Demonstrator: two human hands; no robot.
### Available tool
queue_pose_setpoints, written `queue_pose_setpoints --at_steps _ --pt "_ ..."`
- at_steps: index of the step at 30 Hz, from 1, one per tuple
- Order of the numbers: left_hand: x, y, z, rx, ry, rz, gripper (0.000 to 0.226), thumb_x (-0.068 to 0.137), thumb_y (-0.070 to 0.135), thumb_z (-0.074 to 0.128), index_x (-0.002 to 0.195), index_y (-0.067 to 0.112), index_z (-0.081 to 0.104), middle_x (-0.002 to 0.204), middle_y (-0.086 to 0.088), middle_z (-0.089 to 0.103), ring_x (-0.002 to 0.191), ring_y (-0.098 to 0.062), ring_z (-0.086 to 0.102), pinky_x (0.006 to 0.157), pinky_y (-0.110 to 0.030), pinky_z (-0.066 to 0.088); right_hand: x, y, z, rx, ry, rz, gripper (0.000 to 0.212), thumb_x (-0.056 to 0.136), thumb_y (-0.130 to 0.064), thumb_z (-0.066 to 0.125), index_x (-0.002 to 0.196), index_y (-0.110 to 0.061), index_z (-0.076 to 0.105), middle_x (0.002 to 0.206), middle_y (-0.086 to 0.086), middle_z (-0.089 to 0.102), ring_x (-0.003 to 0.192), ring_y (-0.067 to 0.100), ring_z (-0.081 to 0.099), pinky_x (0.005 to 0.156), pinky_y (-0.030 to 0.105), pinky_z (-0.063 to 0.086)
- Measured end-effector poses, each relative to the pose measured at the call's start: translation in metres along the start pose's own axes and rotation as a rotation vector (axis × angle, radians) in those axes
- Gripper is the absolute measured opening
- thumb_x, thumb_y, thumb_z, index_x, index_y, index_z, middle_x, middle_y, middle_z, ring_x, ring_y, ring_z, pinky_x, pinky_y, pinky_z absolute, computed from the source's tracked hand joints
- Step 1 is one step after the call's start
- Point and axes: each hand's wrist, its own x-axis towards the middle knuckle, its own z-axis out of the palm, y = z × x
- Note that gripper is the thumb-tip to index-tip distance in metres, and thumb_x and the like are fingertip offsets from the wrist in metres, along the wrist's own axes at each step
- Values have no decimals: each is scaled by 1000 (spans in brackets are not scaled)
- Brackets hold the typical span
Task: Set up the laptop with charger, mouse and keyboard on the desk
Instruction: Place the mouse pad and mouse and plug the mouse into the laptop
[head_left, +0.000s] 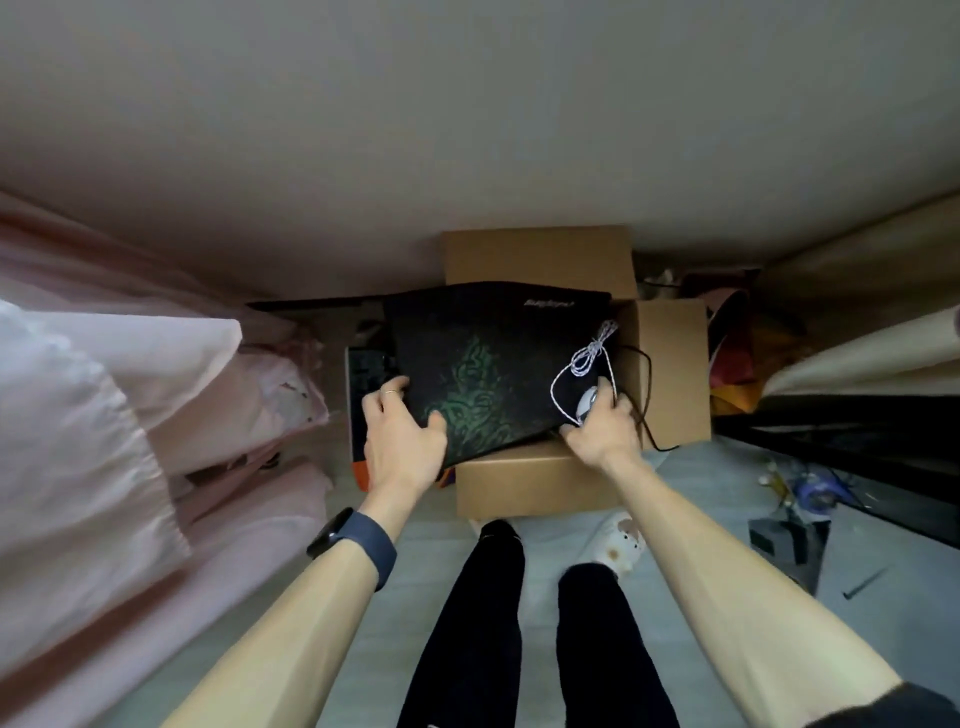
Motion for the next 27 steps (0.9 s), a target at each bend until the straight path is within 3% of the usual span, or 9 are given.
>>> queue_pose_setpoints --at_steps 2,6,9,13,17,22,25,27 --pt "2 -1 2 -23 36 25 53 93 27 64 139 21 38 135 -2 41 90 -19 60 85 -39 49 12 0 4 -23 -18 33 97 88 -33 68 159 -20 2 160 23 14 132 48 45 106 48 42" --pt "10 -8 2 -82 12 17 61 94 27 64 143 20 29 115 4 58 73 -6 60 72 -30 43 25 -5 23 -150 13 37 92 92 -34 65 159 -20 3 160 23 9 122 48 53 96 46 47" --pt "14 -11 2 -22 -80 34 60 97 31 59 146 24 25 106 6 57 72 -5 57 67 -29 42 29 -7 29 -229 94 22 76 92 -30 66 151 -13 20 152 27 20 116 47 56 89 45 49" --pt "18 -15 -4 62 -79 66 47 99 29 55 142 22 37 108 4 60 74 -10 59 67 -30 42 25 -4 19 -247 152 -18 59 91 -23 65 139 -7 34 133 26 43 108 47 60 86 45 50" --pt "8 -6 -12 38 -107 122 38 98 25 56 135 23 49 95 7 61 75 -7 60 72 -28 42 0 3 -4 19 184 -86 50 90 -24 60 136 -14 43 126 21 53 107 44 57 88 44 45" --pt "-29 35 -26 -13 -108 227 35 99 21 55 133 22 54 87 11 59 74 -3 59 68 -19 40 -83 13 -52 394 251 -285 45 91 -19 63 133 -28 51 129 -2 60 118 21 56 90 28 39" --pt "-62 71 -49 -56 -95 313 33 99 22 53 132 24 57 90 11 61 74 -1 59 62 -12 40 -150 14 -97 633 301 -315 42 89 -18 70 120 -42 56 120 -14 63 102 12 65 85 27 52" --pt "-76 86 -59 -82 -76 344 32 100 23 52 131 27 59 95 10 63 73 1 59 59 -7 37 -176 13 -115 842 247 -319 42 88 -7 70 115 -39 61 117 -4 65 95 19 71 77 37 62"
